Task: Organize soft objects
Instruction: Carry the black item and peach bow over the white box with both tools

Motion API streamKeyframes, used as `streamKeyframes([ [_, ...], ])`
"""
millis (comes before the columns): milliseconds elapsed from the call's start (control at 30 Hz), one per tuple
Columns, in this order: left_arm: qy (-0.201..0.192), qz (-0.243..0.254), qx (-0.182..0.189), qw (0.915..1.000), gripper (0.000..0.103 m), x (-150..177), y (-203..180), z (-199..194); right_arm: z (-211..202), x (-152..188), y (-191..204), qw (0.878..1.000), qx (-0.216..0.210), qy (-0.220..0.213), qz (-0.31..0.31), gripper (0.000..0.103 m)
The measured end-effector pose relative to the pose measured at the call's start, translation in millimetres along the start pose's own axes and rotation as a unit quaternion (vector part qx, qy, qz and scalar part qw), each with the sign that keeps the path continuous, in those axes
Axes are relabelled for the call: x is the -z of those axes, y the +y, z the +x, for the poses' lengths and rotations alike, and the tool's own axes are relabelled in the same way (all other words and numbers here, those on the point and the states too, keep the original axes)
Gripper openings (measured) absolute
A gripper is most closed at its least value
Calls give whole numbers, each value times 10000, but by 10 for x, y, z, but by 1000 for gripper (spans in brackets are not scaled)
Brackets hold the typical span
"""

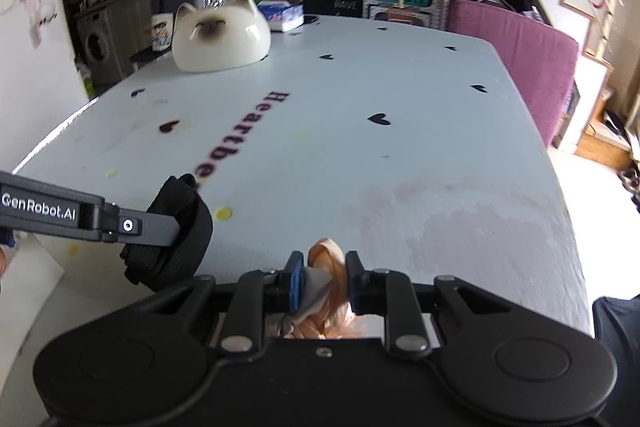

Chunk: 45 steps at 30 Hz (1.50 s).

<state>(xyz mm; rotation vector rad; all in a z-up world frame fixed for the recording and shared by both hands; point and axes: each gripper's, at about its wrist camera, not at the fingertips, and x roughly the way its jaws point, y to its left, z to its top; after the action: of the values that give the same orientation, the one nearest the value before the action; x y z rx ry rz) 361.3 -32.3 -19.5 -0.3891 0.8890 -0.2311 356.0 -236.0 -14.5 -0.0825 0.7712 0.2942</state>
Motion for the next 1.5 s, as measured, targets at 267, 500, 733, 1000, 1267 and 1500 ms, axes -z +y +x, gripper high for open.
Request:
streamKeyframes([
  [267, -65, 386, 153, 9991, 21, 131, -174, -336, -452, 46, 42, 9992, 0, -288, 294, 23],
  [500, -256, 678, 336, 9968, 21, 269, -297, -798, -906, 133, 159, 9970, -32, -594, 499, 23],
  [733, -531, 1037, 548, 9917, 21, 486, -404, -1344, -1345, 264, 325, 9945, -81, -843, 614, 23],
  [1000, -817, 1209, 711, 9867, 21, 736, -348, -1873, -1748, 478, 591, 9918, -159, -1095, 638, 23],
  [1267, -1025, 1222, 694, 9848, 21, 900, -34, -2275, -1997, 664, 831, 9902, 5, -1201, 714, 24],
  [1500, -1181, 1078, 476, 9860, 21, 1011, 387, -2616, -2096, 750, 1057, 9867, -195, -1350, 885, 24],
])
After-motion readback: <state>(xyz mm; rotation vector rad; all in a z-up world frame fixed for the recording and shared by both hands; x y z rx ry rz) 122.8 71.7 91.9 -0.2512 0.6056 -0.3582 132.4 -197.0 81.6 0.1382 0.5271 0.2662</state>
